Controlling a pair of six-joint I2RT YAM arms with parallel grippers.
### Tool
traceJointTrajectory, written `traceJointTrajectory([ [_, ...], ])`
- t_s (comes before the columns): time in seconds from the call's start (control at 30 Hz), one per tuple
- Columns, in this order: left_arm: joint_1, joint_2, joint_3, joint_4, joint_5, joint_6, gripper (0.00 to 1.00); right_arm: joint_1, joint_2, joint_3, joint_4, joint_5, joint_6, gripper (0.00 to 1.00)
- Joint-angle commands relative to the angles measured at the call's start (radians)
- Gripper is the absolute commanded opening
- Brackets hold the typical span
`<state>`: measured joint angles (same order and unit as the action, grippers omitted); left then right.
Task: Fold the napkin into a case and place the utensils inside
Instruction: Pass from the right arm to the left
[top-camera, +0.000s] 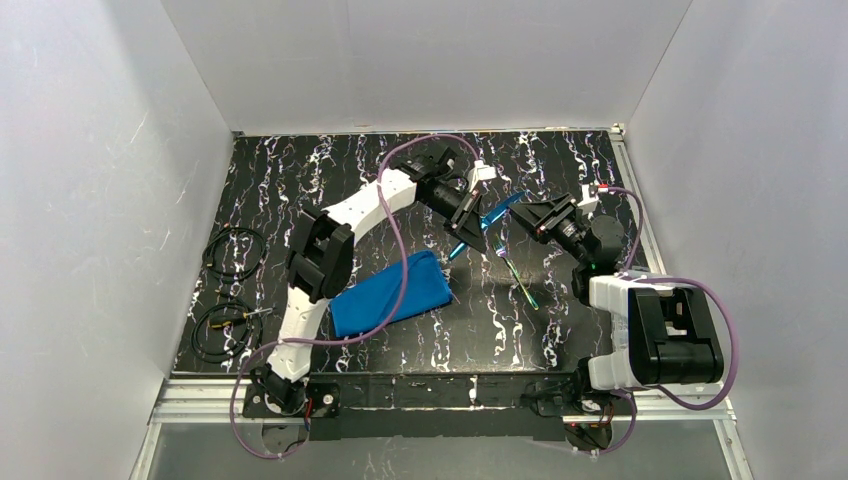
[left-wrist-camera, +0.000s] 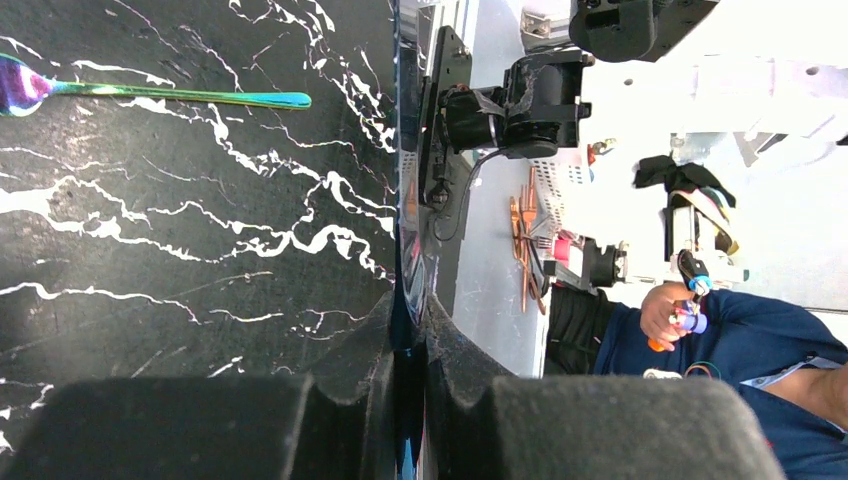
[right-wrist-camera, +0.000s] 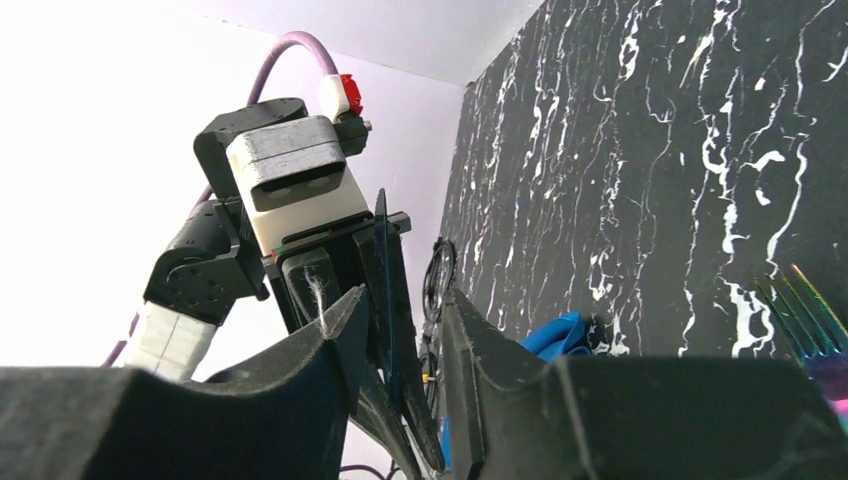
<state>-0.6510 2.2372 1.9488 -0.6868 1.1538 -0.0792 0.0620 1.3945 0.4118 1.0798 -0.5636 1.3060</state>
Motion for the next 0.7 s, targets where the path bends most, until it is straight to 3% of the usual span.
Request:
traceJointTrajectory([
  [0.0, 0.01, -0.118, -0.032, -0.003, 0.063, -0.03, 0.0, 0.009, -0.006, 0.055, 0.109, -0.024, 0.037, 0.44],
  [0.3, 0.01, -0.185, -0.08, -0.002, 0.121, -0.079, 0.0, 0.068, -0.049, 0.095, 0.055, 0.008, 0.016, 0.46],
  [0.43, 0.015, -0.23, -0.102, -0.027, 0.136, -0.076, 0.0, 0.053, -0.066, 0.122, 0.032, -0.075, -0.008, 0.47],
  [0.5, 0.027, -0.241, -0.071, -0.132, 0.138, 0.028, 0.0, 0.046, -0.092, 0.205, -0.164, -0.209, -0.146, 0.47],
  [0.6, 0.054, -0.225, 0.029, -0.463, 0.095, 0.33, 0.0, 0.045, -0.137, 0.352, -0.691, -0.41, -0.478, 0.47],
  [0.63, 0.061, -0.217, 0.049, -0.581, 0.071, 0.427, 0.0, 0.046, -0.16, 0.396, -0.802, -0.413, -0.59, 0.47],
  [0.67, 0.068, -0.21, 0.064, -0.713, 0.048, 0.523, 0.0, 0.051, -0.176, 0.41, -0.811, -0.414, -0.603, 0.48],
])
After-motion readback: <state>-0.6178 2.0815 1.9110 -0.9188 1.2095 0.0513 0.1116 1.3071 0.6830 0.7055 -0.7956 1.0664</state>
